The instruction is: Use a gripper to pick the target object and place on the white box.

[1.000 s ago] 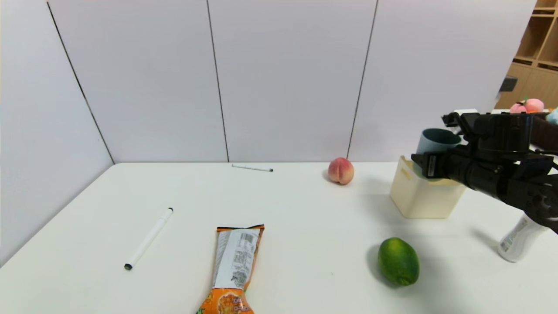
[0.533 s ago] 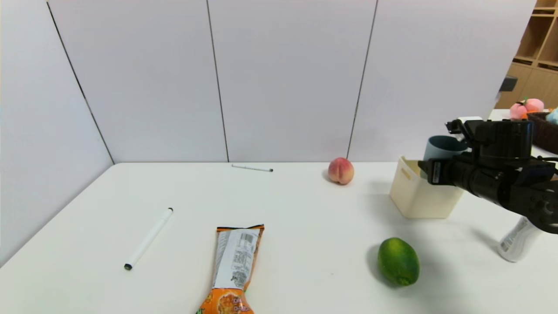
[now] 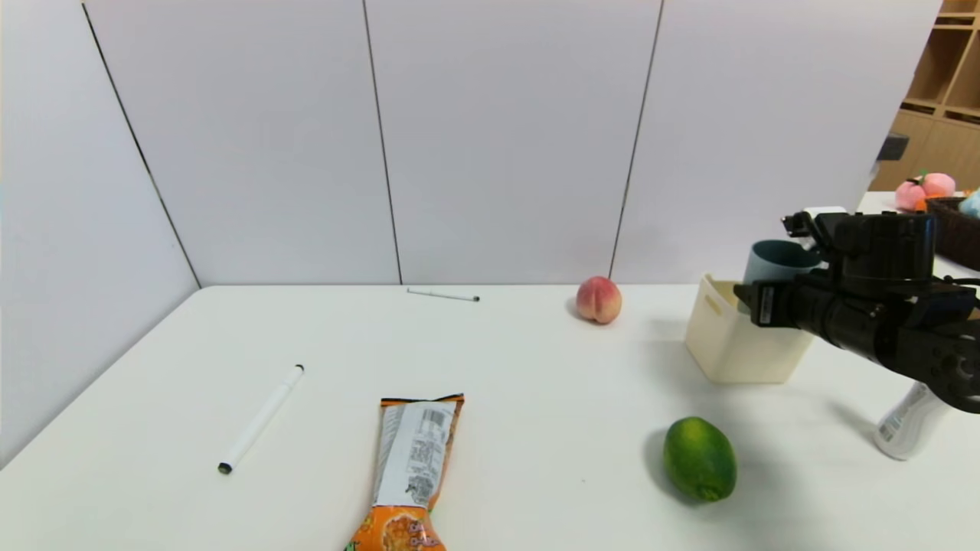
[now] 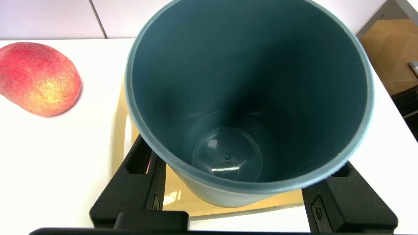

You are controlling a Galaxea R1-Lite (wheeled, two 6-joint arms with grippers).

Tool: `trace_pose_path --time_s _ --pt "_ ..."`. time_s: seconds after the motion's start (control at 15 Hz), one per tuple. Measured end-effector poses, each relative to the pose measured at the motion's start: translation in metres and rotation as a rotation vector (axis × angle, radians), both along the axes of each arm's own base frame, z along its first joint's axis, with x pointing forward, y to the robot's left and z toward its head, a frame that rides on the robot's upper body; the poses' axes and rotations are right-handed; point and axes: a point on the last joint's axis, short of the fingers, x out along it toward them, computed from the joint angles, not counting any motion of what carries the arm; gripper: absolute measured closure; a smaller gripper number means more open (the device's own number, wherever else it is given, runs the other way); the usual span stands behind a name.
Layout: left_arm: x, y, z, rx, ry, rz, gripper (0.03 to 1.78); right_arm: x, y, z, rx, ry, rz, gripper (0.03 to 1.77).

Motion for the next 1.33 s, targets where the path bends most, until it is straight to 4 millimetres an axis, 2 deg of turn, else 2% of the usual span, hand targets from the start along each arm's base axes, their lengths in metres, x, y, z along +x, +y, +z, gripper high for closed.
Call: trace_pose_path --time_s 0.13,0.2,0.4,0.8,1.0,1.33 --pt "0.000 0.000 0.000 0.000 0.000 0.000 0.12 -0.002 0.002 -0.003 0.001 0.010 0.005 0.70" --pt "0.000 0.000 0.000 -0.001 0.000 0.000 0.12 -0.003 0.002 -0.004 0.006 0.014 0.007 0.60" --pt "0.000 0.000 0.000 0.000 0.000 0.000 0.12 -0.004 0.003 -0.006 0.014 0.019 0.006 0.43" --pt "0.000 0.000 0.000 0.000 0.000 0.000 0.12 -0.004 0.003 -0.001 0.013 -0.001 0.010 0.25" --pt "0.000 0.000 0.000 0.000 0.000 0.000 0.12 -0.007 0.006 0.018 0.017 -0.068 0.023 0.20" --pt "0.000 0.000 0.000 0.000 0.000 0.000 0.12 -0.012 0.007 0.072 0.010 -0.262 0.046 0.15"
